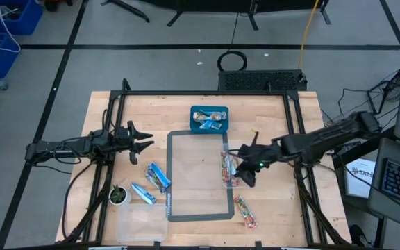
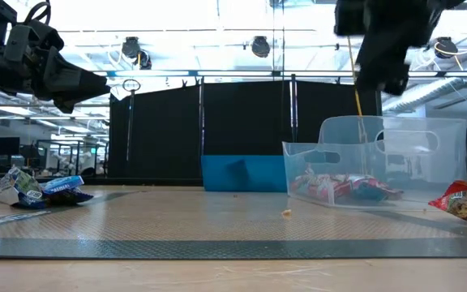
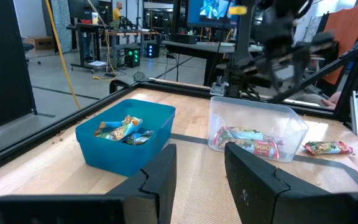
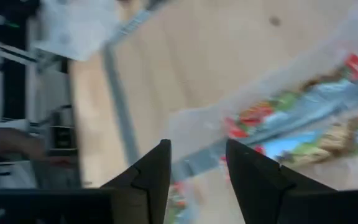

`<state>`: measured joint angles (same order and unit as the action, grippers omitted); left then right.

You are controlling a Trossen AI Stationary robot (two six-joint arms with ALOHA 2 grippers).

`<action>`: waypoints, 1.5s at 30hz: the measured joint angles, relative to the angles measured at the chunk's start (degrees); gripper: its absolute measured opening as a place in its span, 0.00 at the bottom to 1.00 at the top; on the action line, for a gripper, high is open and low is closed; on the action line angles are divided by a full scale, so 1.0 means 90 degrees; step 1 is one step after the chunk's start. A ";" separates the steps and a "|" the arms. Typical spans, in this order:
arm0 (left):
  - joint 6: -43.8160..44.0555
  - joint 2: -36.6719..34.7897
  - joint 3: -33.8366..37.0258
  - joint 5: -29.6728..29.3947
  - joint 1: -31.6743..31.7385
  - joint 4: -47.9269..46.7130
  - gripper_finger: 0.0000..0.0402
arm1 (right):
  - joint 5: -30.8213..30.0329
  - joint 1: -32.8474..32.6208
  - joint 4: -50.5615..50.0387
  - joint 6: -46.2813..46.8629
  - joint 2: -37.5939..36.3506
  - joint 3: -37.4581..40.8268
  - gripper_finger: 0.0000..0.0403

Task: Pick and place Granola Bars by type
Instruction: Put the red granola bar into the right transparent bin

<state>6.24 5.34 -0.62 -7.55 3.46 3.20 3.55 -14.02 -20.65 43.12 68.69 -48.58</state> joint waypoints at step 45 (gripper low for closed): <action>-0.0002 0.0000 0.0000 0.0000 -0.0001 0.0002 0.34 | -0.3089 -0.3953 0.2244 0.1084 0.3231 -0.0002 0.00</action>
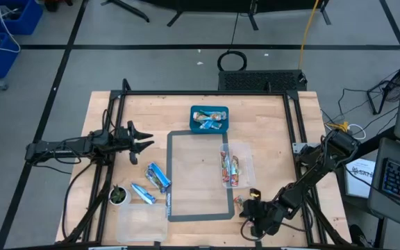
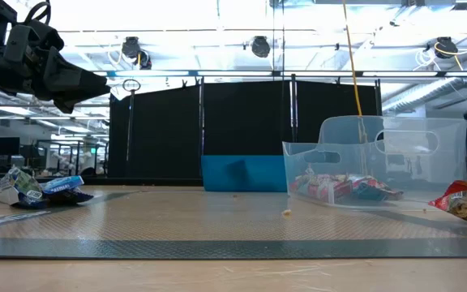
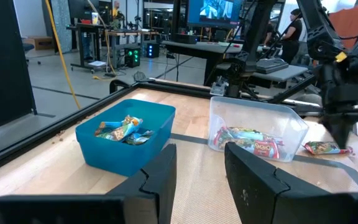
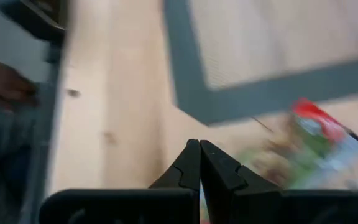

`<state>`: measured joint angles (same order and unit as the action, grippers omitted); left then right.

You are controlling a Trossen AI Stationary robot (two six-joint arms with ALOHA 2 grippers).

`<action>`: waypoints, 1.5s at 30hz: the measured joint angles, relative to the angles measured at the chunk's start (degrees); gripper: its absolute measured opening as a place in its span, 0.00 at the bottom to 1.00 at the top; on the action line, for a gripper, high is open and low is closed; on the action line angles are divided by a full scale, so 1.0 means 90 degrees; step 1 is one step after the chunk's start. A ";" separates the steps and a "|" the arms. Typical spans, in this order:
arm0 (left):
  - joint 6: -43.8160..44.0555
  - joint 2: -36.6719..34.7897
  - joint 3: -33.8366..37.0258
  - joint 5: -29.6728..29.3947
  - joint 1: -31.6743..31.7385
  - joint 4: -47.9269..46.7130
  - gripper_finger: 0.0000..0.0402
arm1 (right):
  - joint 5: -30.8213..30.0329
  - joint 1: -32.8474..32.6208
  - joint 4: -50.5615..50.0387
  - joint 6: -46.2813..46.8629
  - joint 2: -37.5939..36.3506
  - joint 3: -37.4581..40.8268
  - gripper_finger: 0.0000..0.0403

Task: Pick and place Granola Bars by type
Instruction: Put the red granola bar into the right transparent bin

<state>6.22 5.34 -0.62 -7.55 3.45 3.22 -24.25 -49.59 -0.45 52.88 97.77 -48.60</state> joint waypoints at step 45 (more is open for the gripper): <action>0.0000 0.0000 0.0000 0.0000 -0.0001 0.0000 0.34 | 0.1368 -0.0312 -0.6520 0.5154 -0.0752 0.0002 0.00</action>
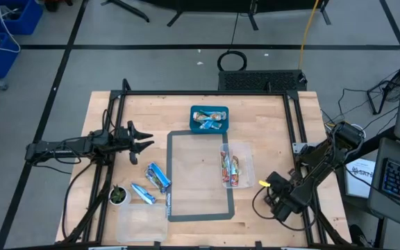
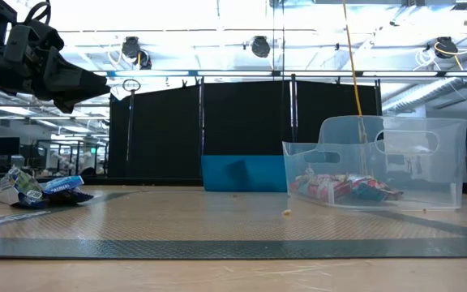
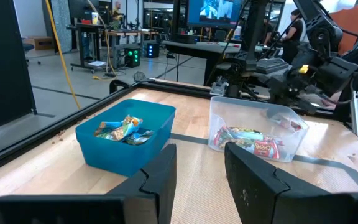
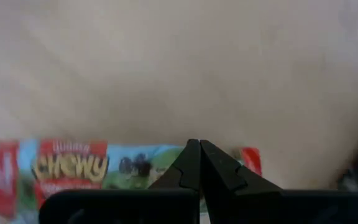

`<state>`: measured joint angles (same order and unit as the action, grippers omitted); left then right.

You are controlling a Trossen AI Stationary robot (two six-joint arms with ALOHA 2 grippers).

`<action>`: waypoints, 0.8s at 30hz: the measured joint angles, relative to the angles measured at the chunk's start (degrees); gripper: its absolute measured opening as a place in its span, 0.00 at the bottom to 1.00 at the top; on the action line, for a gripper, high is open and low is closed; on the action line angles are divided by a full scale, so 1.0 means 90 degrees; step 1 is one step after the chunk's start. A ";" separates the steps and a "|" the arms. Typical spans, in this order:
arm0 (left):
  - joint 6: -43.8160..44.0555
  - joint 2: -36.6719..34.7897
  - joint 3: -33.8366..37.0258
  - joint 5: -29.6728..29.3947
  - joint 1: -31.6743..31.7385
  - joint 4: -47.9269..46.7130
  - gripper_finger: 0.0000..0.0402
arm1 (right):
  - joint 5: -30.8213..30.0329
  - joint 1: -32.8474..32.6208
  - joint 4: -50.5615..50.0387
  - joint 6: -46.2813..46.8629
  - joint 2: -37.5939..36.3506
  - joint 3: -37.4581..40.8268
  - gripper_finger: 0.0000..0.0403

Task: Pick and place Granola Bars by type
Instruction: Put the red granola bar into the right transparent bin

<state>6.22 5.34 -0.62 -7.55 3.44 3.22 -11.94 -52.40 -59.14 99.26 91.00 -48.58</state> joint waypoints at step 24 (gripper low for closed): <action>0.0002 0.0000 0.0000 0.0000 0.0000 0.0000 0.34 | 0.1277 0.1127 0.1357 -0.1281 -0.1742 0.0000 0.44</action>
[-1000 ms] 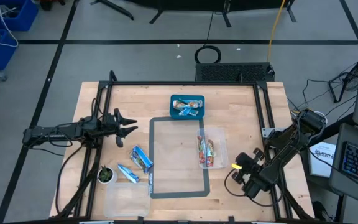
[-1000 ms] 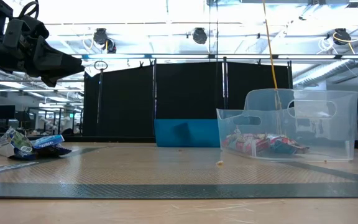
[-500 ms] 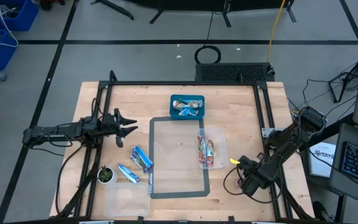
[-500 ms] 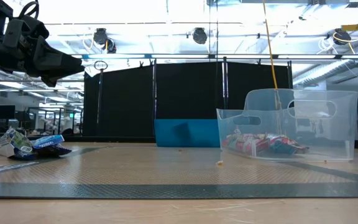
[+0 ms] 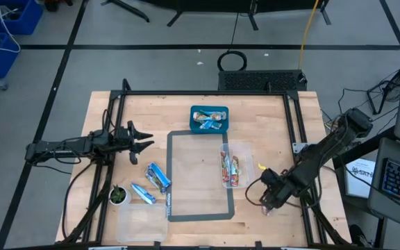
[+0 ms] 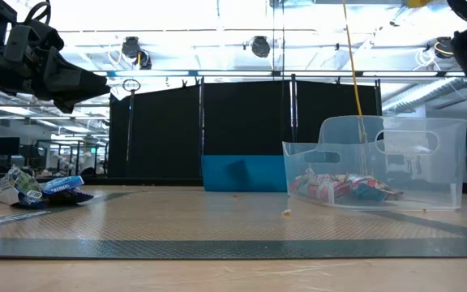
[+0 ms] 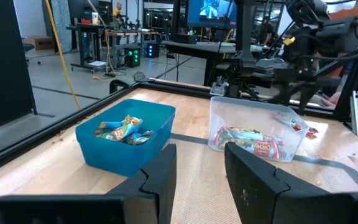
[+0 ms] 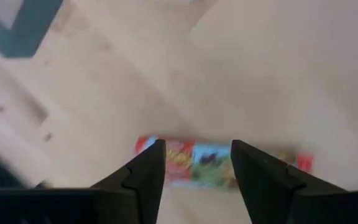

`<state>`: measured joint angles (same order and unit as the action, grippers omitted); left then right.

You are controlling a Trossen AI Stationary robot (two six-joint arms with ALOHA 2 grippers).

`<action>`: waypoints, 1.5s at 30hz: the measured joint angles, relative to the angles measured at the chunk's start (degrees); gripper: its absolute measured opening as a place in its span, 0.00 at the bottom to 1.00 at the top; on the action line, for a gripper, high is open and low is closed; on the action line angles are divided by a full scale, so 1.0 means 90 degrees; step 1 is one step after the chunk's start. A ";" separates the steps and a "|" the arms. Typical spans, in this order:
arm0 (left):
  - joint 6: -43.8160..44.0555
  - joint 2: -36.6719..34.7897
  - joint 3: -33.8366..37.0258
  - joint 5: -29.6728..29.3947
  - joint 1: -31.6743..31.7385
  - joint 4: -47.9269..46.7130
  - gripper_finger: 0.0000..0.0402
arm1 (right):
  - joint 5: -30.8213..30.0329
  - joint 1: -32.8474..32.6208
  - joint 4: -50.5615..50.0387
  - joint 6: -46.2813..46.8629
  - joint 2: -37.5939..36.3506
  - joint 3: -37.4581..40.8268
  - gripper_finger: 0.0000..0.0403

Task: Pick and place Granola Bars by type
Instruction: Put the red granola bar into the right transparent bin

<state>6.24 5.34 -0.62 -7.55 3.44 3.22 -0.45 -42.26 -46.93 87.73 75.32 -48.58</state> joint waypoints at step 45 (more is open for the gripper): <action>-0.0001 0.0000 0.0000 0.0000 0.0002 0.0000 0.34 | 0.0019 -0.0301 0.3256 0.3019 -0.0091 0.2188 0.09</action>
<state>6.23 5.34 -0.62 -7.55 3.46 3.22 -0.28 -44.97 -17.62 114.90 74.50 -28.88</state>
